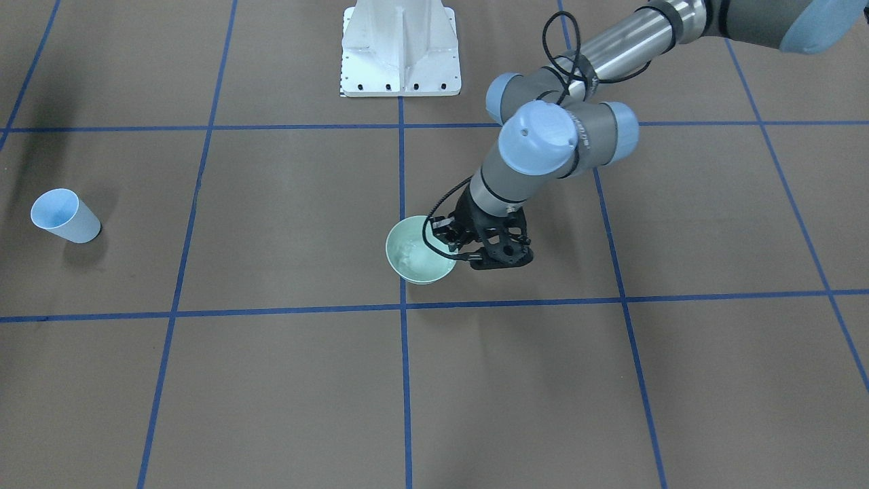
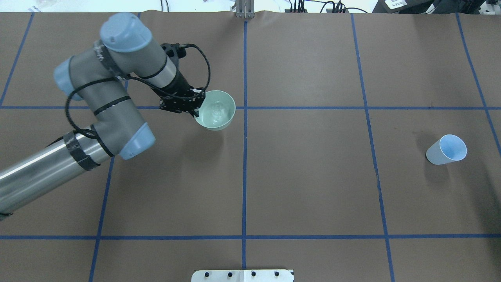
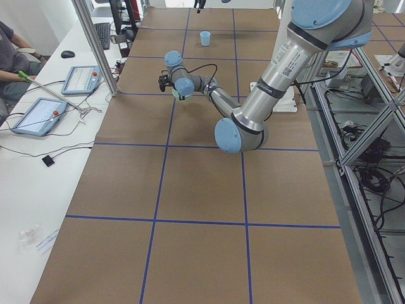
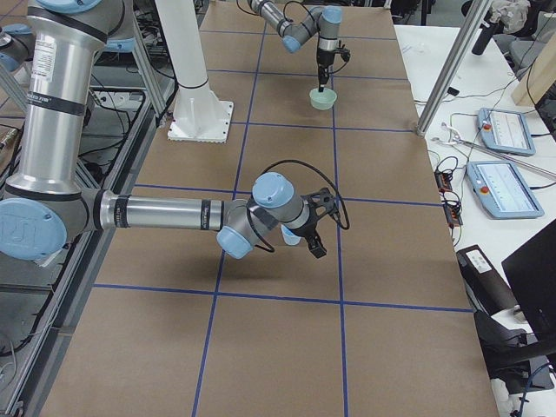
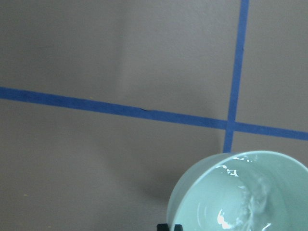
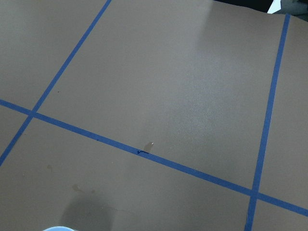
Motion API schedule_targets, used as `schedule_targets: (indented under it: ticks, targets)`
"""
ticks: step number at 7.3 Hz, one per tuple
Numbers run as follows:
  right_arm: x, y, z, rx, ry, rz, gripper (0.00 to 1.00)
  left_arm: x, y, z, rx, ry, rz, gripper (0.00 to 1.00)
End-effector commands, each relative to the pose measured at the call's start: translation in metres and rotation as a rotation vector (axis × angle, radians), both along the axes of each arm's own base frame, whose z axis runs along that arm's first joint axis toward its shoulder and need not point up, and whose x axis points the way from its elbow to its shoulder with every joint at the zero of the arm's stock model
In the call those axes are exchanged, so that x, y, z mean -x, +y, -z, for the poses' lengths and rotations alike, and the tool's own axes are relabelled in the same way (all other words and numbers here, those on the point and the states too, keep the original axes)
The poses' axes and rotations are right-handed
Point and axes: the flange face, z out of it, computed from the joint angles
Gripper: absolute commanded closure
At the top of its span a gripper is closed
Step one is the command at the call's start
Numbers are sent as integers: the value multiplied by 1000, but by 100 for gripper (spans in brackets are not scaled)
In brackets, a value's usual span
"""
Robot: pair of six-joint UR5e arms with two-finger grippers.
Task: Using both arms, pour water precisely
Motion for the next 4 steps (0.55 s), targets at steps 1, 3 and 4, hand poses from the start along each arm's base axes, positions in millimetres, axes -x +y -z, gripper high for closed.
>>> schedule_targets:
  ticks: [1, 3, 4]
  targets:
    - [1, -2, -2, 9, 2, -2, 0, 126, 23, -132, -122, -61, -73, 100]
    - [4, -14, 1, 22, 4, -2, 0, 225, 40, -232, -181, -87, -133, 100]
    - [4, -18, 2, 30, 6, -2, 0, 261, 53, -270, -193, -100, -152, 100]
